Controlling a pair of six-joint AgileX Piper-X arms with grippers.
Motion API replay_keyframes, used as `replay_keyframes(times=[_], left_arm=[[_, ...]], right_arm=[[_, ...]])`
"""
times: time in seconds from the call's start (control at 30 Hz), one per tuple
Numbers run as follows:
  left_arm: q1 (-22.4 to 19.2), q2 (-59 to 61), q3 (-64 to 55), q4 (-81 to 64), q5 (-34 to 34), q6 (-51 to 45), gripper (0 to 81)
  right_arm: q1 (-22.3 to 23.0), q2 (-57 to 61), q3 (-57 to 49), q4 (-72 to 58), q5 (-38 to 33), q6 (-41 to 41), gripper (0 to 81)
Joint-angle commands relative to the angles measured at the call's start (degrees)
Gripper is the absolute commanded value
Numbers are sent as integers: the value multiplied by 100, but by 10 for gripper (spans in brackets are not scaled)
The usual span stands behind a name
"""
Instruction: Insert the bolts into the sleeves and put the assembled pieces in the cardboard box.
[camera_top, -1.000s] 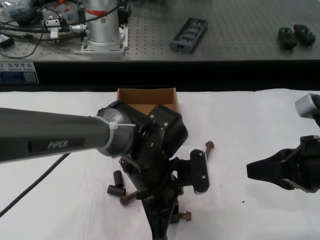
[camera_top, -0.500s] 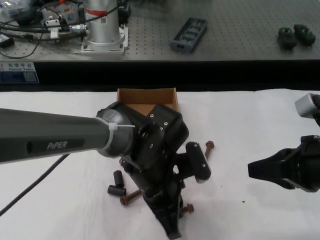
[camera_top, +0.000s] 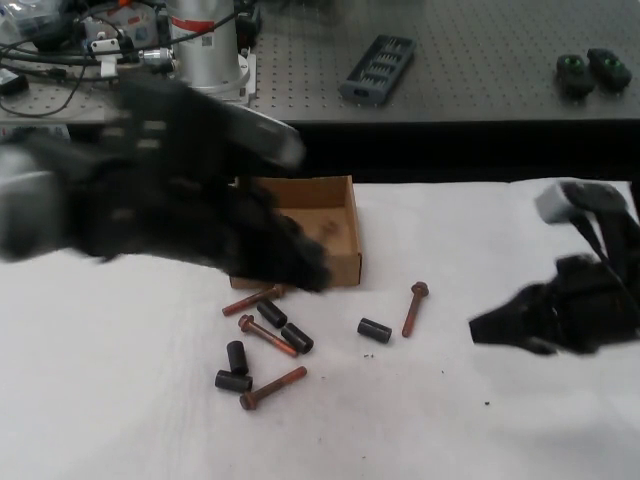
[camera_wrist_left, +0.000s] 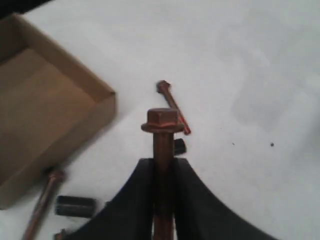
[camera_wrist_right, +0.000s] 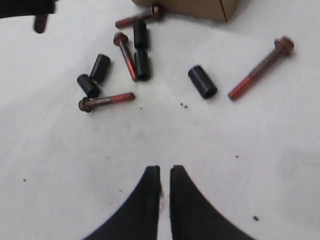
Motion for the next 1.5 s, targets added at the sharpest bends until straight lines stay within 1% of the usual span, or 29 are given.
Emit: replay_keyframes(times=[0.0,0.1,0.17,0.23,0.33,0.4,0.5,0.57,0.7,0.8,0.87,0.97,1.13,1.33,1.47], left_arm=[[137,-489,362,-579,52,-579,6],[255,-1251,1097,-1338,37,-1132,6],[259,-1665,1545,-1893,6,-1575,6],[259,-1927,1888,-2354,7,-2049,6],[259,-2102,2236,-2720,35,-2487,6],[259,-2111,2350,-2851,124,-2706,6],[259,-2111,2397,-3062,178,-3035,6],[259,-2111,2397,-3412,154,-3377,6],[259,-2111,2397,-4361,-279,-3970,6],[259,-2111,2397,-4699,-516,-4167,6],[259,-2111,2397,-4724,-514,-4297,6],[259,-2111,2397,-4724,-460,-4345,6],[259,-2111,2397,-4724,-436,-4345,6],[259,-2111,2397,-4724,-225,-4345,6],[259,-2111,2397,-4724,-207,-4345,6]], right_arm=[[-28,196,-150,109,-69,-219,70],[-28,909,-810,180,-69,-397,71],[-28,1362,-1272,384,-69,-557,90],[14,1814,-1673,674,57,-690,138],[158,2298,-2232,1225,410,-1120,242],[350,2523,-2548,1539,796,-1565,272],[623,2751,-2889,1882,1239,-2104,262],[778,2869,-3065,1981,1369,-2249,261],[1042,2997,-3288,1995,1551,-2373,261],[1178,3075,-3404,1990,1674,-2550,263],[1218,3119,-3425,1990,1753,-2617,263],[1278,3235,-3425,2060,2076,-2800,263],[1359,3377,-3473,2220,2509,-3028,321],[1370,3405,-3473,2157,2510,-3108,312],[1370,3405,-3473,2157,2510,-3108,312]])
